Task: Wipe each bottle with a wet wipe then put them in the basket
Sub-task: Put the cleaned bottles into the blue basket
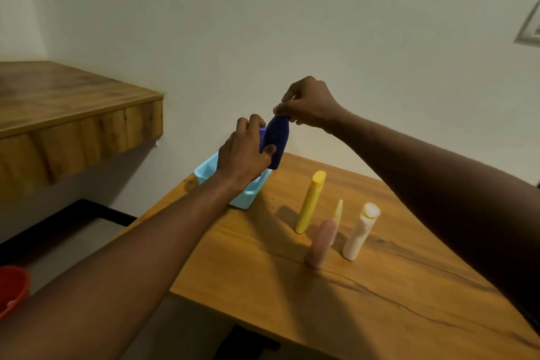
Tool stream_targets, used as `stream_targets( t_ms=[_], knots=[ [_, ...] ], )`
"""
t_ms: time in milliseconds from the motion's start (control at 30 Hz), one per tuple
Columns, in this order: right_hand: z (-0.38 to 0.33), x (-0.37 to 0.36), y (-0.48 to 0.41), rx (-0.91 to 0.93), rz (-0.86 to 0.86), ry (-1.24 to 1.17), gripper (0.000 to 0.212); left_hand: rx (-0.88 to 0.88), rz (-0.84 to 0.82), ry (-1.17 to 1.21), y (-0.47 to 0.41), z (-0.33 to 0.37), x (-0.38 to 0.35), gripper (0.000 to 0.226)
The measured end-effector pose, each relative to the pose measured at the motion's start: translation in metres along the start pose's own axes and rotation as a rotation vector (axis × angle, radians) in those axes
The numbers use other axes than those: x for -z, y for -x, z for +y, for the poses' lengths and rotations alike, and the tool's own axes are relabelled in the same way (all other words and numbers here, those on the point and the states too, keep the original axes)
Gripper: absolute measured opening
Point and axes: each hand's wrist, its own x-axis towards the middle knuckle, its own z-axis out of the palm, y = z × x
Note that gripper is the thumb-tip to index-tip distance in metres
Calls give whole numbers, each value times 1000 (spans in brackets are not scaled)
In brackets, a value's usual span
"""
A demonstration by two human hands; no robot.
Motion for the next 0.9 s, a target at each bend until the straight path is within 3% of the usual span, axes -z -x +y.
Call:
stream_targets(
  t_ms=[400,733,900],
  knots=[
    [41,-73,-54,21,-68,38,26,108,-137,52,-26,-57,-55,56],
    [59,-96,-60,-32,-131,74,22,150,-182,114,-27,-66,-66,41],
    [56,-92,-59,-24,-124,20,22,163,-195,124,-30,-67,-61,44]
  ],
)
